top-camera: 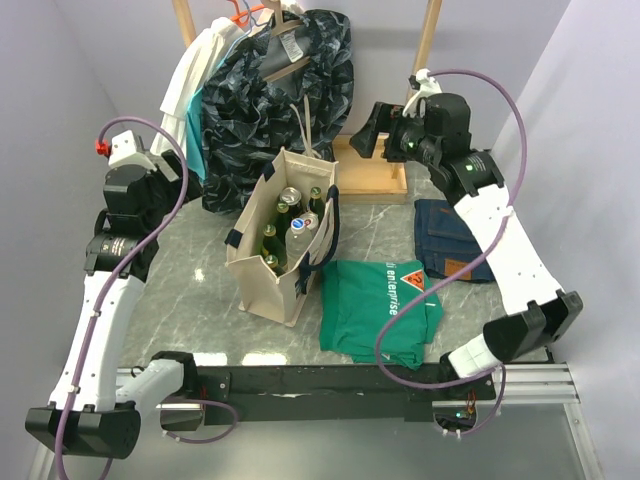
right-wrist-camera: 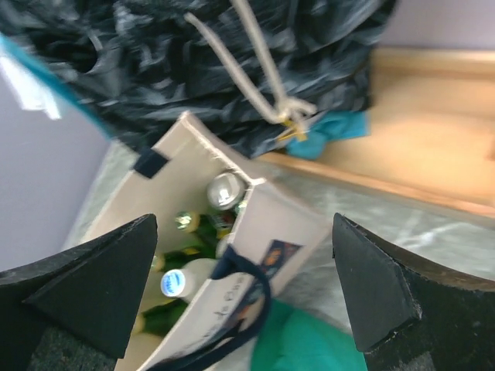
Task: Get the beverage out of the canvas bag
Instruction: Take out the drink from the canvas bag.
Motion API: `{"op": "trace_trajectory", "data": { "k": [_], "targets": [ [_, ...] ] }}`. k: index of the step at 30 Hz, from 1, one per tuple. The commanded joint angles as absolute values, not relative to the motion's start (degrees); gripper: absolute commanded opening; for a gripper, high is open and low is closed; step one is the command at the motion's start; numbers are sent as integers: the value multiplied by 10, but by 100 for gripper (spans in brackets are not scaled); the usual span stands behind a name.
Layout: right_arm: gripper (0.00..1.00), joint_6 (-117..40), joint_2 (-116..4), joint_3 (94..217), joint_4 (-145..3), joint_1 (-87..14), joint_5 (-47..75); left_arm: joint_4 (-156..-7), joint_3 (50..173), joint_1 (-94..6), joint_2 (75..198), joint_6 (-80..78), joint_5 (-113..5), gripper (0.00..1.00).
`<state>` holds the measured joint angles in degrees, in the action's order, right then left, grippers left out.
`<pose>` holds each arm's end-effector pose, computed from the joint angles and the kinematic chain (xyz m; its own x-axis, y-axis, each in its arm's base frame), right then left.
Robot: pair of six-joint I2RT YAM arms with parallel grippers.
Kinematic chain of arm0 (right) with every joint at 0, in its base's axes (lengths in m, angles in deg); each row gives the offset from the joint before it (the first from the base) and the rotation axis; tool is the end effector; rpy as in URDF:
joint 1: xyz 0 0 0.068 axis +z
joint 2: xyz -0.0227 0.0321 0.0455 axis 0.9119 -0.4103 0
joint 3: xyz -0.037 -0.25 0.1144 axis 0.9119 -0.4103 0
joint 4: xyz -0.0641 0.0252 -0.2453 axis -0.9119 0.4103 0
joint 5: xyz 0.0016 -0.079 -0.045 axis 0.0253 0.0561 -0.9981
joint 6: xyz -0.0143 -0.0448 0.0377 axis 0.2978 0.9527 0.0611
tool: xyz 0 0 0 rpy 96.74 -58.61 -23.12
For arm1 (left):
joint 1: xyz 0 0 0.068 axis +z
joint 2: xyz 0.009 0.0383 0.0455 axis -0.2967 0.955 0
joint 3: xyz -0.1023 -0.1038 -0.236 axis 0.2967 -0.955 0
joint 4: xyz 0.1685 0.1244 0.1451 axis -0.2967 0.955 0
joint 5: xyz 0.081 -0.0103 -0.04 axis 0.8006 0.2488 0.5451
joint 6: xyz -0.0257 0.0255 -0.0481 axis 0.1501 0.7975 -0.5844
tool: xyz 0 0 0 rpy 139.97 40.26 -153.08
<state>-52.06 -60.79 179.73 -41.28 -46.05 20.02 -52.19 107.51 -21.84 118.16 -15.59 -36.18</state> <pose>0.3074 0.1210 0.4645 -0.4334 0.2056 -0.8775 -0.4089 0.8227 0.3948 0.2074 -0.0091 0.4128 -0.2018 -0.4202 -0.8847 -0.1907 0.9029 -0.3853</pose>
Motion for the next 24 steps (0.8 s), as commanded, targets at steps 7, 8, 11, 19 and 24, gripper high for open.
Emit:
{"op": "trace_trajectory", "data": {
  "k": [7,8,11,19,24],
  "targets": [
    [100,-419,-611,1882,-327,-385,85,-529,1081,-219,1165,-153,-412,96],
    [100,-410,-616,1899,-315,-377,80,-528,1074,-219,1163,-153,-429,96],
    [100,-399,-632,1921,-296,-345,69,-524,1060,-219,1152,-154,-466,96],
    [91,-385,-628,1890,-285,-281,54,-535,978,-220,1103,-177,-571,96],
    [91,-377,-628,1875,-283,-237,67,-551,932,-222,1065,-190,-597,96]
  ]
}}
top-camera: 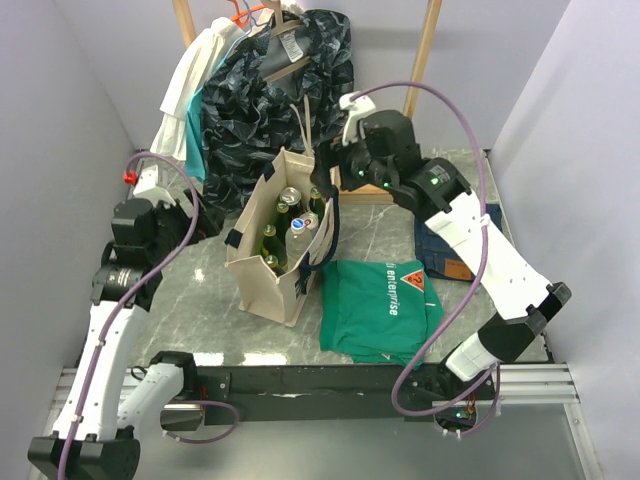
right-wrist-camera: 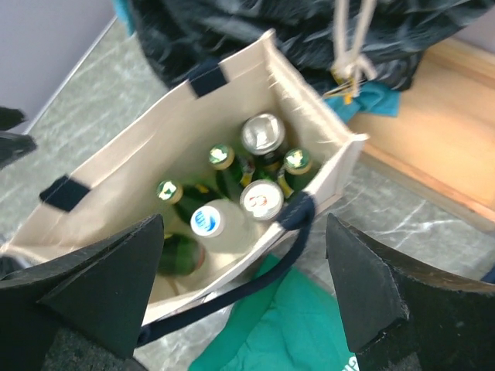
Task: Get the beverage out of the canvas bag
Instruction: Take out the drink from the canvas bag.
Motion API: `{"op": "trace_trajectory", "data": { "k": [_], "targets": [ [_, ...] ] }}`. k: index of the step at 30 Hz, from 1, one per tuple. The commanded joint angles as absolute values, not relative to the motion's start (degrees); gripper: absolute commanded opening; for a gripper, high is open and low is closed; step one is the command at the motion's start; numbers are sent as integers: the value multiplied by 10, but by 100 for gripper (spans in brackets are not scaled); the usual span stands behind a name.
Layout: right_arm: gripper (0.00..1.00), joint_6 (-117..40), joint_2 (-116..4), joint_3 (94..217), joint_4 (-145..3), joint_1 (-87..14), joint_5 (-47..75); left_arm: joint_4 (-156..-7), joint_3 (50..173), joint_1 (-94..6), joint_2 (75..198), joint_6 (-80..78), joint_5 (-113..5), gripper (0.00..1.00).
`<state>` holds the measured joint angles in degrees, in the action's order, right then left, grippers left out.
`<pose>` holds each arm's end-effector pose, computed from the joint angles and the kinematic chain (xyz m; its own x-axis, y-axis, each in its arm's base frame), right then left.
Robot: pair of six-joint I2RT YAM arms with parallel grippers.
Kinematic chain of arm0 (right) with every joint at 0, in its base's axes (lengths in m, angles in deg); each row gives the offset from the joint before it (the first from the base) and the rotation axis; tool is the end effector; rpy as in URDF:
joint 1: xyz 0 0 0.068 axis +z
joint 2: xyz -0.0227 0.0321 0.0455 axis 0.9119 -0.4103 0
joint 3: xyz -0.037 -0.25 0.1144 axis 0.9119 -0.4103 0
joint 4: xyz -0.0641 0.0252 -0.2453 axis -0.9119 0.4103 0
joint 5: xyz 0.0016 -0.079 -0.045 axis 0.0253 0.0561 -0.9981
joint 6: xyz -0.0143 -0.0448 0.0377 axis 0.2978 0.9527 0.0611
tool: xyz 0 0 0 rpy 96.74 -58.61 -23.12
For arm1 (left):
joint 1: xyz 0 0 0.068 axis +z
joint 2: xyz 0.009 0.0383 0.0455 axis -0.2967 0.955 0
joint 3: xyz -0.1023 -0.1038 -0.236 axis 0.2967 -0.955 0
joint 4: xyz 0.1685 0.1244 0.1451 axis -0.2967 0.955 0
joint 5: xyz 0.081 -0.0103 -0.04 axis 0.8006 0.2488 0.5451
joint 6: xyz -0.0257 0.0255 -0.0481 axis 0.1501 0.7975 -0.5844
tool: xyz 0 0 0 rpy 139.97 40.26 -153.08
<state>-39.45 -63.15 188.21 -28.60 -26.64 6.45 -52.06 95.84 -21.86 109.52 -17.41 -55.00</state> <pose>0.2518 0.2044 0.4743 -0.3830 -0.1364 -0.9136 -0.5794 0.8058 0.1226 0.1777 -0.0214 0.3701 -0.3885 -0.4336 -0.8130 0.0539 0.8701 -0.4899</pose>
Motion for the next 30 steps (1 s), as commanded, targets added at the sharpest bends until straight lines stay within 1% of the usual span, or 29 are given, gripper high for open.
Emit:
{"op": "trace_trajectory", "data": {
  "k": [1,6,9,10,13,21,30],
  "targets": [
    [91,-375,-631,1874,-280,-230,67,-549,920,-223,1061,-194,-602,96],
    [90,-380,-636,1840,-290,-198,78,-542,895,-228,1037,-199,-606,96],
    [87,-387,-642,1821,-298,-184,83,-538,887,-229,1033,-198,-610,96],
    [84,-389,-643,1817,-300,-180,85,-538,884,-230,1032,-198,-614,97],
    [83,-396,-643,1793,-304,-172,86,-535,878,-231,1031,-198,-620,96],
    [83,-409,-647,1785,-301,-166,81,-533,873,-232,1030,-190,-600,97],
    [84,-415,-639,1749,-296,-160,81,-516,880,-232,1037,-180,-576,97]
  ]
}}
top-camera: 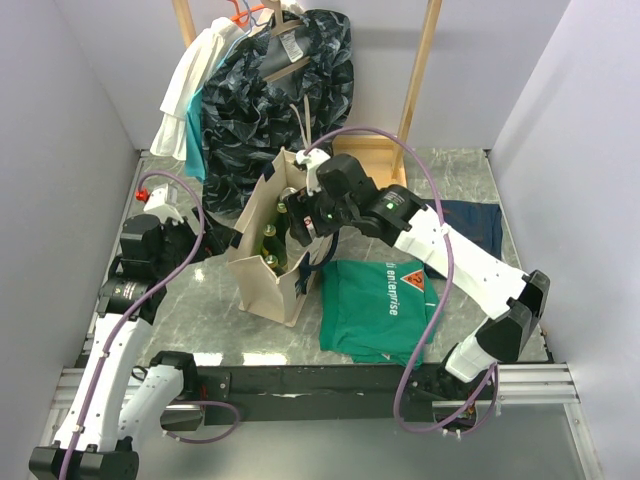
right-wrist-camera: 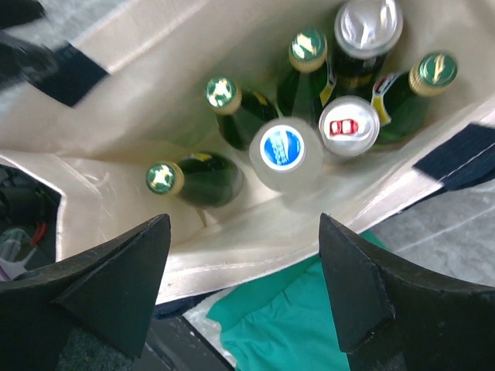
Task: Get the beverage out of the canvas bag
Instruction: Take out the drink from the canvas bag.
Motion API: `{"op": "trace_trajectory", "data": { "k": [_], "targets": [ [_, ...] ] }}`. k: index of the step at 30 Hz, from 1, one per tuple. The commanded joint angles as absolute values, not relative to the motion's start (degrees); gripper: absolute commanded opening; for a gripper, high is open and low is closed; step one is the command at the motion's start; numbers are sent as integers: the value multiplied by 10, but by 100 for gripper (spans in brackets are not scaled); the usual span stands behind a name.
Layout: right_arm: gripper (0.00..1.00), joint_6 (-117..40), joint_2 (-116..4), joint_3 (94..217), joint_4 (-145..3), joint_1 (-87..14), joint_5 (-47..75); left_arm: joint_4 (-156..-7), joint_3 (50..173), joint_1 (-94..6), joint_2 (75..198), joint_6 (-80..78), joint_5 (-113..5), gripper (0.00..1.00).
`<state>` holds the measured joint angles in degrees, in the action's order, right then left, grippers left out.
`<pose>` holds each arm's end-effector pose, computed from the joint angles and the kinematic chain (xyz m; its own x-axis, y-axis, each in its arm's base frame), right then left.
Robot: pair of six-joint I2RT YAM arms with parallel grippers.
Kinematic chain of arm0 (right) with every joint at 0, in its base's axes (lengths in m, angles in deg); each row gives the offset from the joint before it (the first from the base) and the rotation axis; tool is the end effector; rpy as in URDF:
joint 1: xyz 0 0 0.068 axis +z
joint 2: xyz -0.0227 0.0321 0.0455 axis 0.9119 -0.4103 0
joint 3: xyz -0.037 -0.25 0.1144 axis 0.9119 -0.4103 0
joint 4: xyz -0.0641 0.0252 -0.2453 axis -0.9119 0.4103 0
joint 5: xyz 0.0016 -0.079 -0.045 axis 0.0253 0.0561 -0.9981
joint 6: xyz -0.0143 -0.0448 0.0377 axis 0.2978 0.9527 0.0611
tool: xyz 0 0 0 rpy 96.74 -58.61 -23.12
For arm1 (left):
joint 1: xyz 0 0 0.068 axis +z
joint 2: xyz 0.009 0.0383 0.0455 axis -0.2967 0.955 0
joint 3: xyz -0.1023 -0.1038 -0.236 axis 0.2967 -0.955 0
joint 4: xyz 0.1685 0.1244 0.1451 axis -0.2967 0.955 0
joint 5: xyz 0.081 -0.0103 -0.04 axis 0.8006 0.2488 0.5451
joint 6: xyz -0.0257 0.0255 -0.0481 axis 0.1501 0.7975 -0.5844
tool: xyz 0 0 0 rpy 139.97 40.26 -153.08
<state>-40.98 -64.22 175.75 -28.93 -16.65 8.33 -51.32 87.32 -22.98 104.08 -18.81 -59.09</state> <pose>0.2234 0.2598 0.3994 -0.5046 -0.3350 -0.7957 -0.6968 0.7022 0.1463 0.1603 -0.0263 0.3327 -0.4818 -0.4319 -0.7625 0.0824 0.8440 -0.5301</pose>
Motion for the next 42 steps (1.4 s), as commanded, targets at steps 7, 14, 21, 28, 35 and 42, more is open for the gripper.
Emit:
{"op": "trace_trajectory", "data": {
  "k": [7,14,21,28,35,42],
  "targets": [
    [85,-415,-636,1729,-291,-154,83,-517,880,-232,1028,-194,-563,96],
    [85,-419,-624,1719,-268,-140,74,-516,885,-232,1022,-198,-546,96],
    [86,-427,-615,1694,-277,-127,49,-518,885,-232,1020,-201,-547,96],
    [85,-416,-680,1759,-274,-127,-26,-513,888,-232,1021,-200,-541,96],
    [83,-407,-733,1819,-270,-128,-50,-509,894,-232,1025,-198,-535,96],
    [78,-411,-750,1830,-279,-136,-54,-500,897,-232,1022,-195,-506,96]
  ]
}}
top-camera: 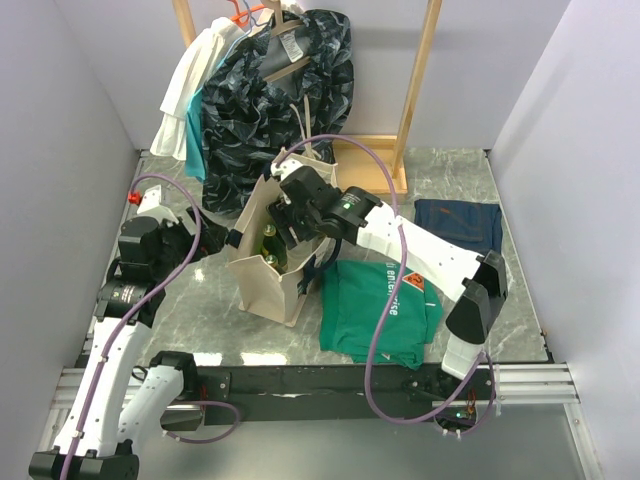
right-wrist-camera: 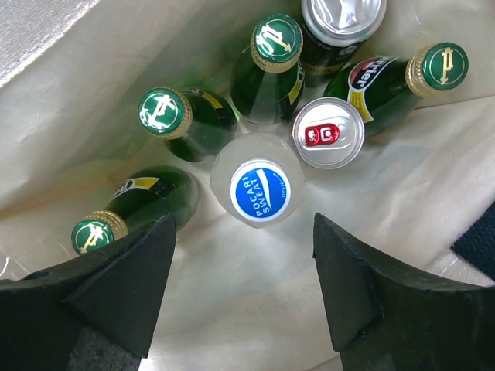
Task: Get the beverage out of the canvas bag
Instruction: Take out the drink from the canvas bag.
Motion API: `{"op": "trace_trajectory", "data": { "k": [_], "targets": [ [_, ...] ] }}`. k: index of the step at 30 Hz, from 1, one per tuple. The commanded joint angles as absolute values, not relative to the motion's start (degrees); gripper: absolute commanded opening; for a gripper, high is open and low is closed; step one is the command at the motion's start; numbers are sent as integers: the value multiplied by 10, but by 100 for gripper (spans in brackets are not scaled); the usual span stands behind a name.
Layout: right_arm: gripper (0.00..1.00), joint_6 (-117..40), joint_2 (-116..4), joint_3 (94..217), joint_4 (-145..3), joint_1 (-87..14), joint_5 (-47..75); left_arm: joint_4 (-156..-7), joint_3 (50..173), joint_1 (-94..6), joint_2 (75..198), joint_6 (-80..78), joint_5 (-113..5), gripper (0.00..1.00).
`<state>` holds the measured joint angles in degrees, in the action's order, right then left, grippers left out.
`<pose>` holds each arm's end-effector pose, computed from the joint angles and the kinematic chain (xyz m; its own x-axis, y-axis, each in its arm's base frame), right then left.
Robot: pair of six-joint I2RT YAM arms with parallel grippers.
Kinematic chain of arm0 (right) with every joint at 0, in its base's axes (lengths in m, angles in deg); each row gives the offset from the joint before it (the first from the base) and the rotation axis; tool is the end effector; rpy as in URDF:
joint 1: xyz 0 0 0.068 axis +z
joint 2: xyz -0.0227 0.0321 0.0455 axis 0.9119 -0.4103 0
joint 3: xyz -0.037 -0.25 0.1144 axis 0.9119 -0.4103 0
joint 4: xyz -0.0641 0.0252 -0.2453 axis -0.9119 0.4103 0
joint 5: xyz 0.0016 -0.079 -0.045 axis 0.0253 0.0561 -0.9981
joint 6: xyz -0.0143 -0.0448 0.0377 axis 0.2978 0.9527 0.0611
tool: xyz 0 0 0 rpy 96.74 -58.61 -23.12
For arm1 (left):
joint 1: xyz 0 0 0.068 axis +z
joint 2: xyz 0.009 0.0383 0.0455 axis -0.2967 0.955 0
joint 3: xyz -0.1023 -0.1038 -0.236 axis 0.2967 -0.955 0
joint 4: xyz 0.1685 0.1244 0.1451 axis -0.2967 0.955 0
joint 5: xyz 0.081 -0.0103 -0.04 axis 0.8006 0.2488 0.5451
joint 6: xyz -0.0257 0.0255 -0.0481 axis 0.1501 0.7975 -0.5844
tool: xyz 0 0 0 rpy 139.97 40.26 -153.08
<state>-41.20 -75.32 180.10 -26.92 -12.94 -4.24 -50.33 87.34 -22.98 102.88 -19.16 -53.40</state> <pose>0.2429 0.3061 0.3541 -0.5358 -0.4368 -0.7226 -0.6191 0.7852 -0.0157 0.1561 -0.0215 0.3336 -0.4355 -0.4507 -0.7793 0.0050 0.8644 -0.5027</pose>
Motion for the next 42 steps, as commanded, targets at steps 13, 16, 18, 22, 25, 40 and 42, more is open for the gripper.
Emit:
{"op": "trace_trajectory", "data": {
  "k": [13,16,18,22,25,40,42],
  "targets": [
    [77,-416,-762,1840,-292,-154,-23,-525,897,-232,969,-176,-523,96],
    [77,-416,-764,1842,-292,-157,-18,-533,893,-232,982,-167,-558,96],
    [77,-415,-766,1844,-294,-157,-12,-535,890,-232,992,-161,-592,96],
    [77,-414,-771,1848,-296,-160,-3,-525,886,-232,1005,-143,-612,96],
    [76,-417,-780,1856,-289,-161,1,-516,885,-232,1009,-139,-607,96],
    [67,-423,-798,1863,-271,-161,-7,-522,881,-232,1012,-138,-596,96],
    [64,-423,-803,1864,-268,-161,-4,-521,881,-232,1013,-138,-595,96]
  ]
}}
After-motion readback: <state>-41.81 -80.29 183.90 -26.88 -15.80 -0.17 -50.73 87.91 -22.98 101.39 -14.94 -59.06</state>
